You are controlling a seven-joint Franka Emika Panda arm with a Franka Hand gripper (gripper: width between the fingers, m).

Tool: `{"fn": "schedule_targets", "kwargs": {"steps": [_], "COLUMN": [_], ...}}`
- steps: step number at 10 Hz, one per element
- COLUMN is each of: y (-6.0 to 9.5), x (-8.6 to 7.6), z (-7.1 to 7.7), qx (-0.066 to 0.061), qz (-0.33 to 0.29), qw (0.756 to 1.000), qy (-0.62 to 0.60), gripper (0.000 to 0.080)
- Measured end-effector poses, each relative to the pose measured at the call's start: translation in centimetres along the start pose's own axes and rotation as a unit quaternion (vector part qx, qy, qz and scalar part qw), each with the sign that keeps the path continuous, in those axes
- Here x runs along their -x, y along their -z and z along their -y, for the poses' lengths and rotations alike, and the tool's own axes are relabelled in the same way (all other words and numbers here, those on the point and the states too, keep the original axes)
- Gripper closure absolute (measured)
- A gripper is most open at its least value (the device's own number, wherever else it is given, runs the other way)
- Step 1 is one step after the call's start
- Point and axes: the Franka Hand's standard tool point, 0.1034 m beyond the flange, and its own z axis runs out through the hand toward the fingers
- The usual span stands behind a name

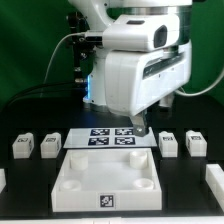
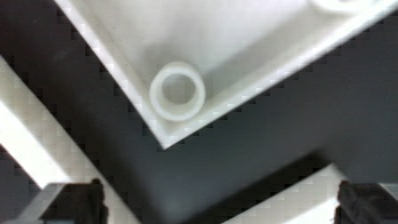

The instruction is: Assemble one leg

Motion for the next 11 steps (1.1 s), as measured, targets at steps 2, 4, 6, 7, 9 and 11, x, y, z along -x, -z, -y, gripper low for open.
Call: {"fn": "schedule_targets", "kwargs": {"steps": [2,4,6,7,9,11], "y": [-1.1,-4.2,-7.7,-8.9,-10.5,-10.6], "x": [4.1,8.3,10.1,10.6,11.4,11.6], "z": [2.5,4.2,6.5,6.9,6.8,6.5], "qx": [-0.001,-0.019,-0.027,-0.029,-0.028,-0.019], "qz": [0.002,0.001,-0.005,-0.007,-0.012,-0.015], "qw": [0.992,0.972,0.973,0.974,0.976,0.977], "qy": [0.127,0.234,0.227,0.225,0.216,0.211], "gripper": [0.015,0.015,0.015,0.015,0.015,0.0172]}}
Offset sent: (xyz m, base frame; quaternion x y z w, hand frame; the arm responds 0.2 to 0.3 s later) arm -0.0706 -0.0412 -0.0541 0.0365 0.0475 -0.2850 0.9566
